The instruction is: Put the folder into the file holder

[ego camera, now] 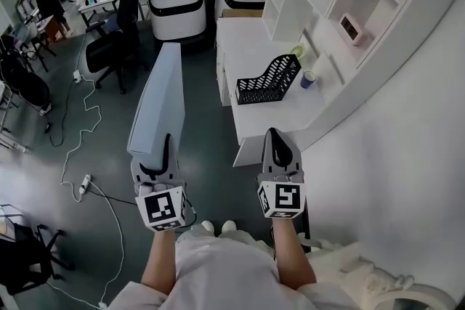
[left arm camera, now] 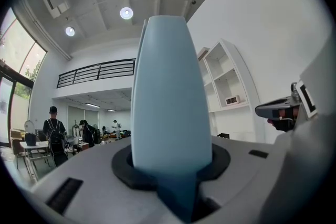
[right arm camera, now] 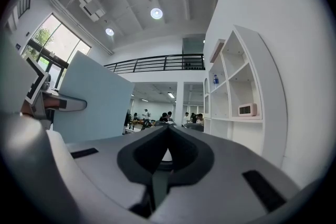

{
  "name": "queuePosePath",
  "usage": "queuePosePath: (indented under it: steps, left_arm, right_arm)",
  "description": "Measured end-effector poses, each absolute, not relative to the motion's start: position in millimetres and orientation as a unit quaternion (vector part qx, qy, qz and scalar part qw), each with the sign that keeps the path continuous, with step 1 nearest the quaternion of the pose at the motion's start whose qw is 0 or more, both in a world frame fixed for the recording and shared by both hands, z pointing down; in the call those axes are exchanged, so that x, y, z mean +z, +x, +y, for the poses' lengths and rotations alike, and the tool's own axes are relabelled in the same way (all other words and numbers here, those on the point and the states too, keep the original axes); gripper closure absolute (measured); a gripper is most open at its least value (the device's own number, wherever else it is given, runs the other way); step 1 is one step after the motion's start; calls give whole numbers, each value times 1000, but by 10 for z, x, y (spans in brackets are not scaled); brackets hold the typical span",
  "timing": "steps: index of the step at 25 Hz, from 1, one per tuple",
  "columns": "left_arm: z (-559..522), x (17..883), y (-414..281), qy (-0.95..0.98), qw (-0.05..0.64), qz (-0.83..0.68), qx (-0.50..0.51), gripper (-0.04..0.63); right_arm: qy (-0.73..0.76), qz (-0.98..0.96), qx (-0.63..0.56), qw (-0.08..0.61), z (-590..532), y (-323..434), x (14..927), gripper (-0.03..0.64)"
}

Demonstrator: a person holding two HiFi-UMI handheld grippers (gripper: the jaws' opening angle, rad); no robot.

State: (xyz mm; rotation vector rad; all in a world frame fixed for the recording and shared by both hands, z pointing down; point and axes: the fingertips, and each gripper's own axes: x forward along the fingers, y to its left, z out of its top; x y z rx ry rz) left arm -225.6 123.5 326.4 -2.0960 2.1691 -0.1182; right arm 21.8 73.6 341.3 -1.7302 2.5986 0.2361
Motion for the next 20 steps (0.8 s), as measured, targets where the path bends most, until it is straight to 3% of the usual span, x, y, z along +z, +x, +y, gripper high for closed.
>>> queuePosePath:
  steps: [10, 20]
  left_arm:
    - [852, 3314, -2078, -667, 61, 741, -47, 460]
    - [-327, 3438, -2188, -661, 60, 747, -35, 459]
  right_arm:
    - [-530, 846, 58, 3, 300, 380, 3588, 632]
    - [-522, 850, 75, 0, -855, 217, 3644, 632]
